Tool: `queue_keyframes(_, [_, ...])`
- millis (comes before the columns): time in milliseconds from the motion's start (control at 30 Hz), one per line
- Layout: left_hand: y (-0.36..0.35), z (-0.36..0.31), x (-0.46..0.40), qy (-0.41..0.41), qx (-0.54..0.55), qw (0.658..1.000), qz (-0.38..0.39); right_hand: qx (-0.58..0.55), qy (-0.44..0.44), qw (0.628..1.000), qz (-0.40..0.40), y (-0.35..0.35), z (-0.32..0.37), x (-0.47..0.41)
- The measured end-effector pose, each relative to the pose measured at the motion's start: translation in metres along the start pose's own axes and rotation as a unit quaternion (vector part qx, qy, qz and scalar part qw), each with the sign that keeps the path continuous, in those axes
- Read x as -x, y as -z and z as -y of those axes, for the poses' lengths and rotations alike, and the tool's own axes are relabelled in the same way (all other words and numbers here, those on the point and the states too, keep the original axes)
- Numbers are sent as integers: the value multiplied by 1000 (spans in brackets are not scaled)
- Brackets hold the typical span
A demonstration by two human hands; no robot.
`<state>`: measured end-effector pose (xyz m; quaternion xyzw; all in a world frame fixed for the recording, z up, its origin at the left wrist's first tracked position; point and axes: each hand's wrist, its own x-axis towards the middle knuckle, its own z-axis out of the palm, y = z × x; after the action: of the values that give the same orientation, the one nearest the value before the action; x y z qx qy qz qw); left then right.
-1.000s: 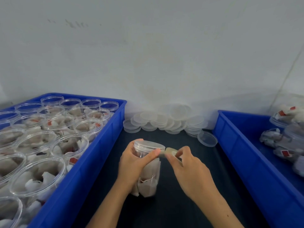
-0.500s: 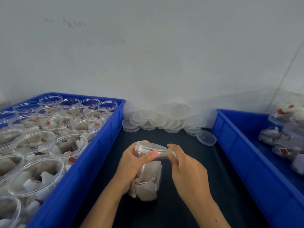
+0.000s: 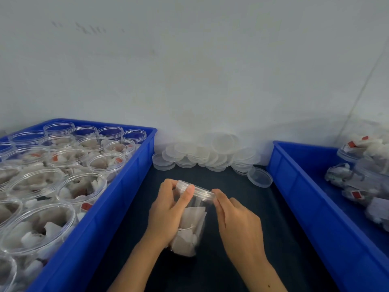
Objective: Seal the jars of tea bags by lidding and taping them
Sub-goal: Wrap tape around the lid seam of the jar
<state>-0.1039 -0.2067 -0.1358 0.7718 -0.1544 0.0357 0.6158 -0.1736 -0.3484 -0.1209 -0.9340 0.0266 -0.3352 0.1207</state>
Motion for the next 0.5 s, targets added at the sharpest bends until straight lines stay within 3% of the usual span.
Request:
queue_keyframes(133, [-10,-9,8,-64,-148,984,-79,8,20,1000,-15,-1,2,2])
queue_keyframes(333, [-7,-9,2,50,-118,991,-29,-51,20,998,-6,-4,3,9])
queue_keyframes(433, [-4,-3,-2,54,-78,994,-48,-118,-61,989,64,0,5,7])
queue_keyframes(500, [-1,1,-3,57,-50,995,-59,-182,-153,958,159,0,-3,4])
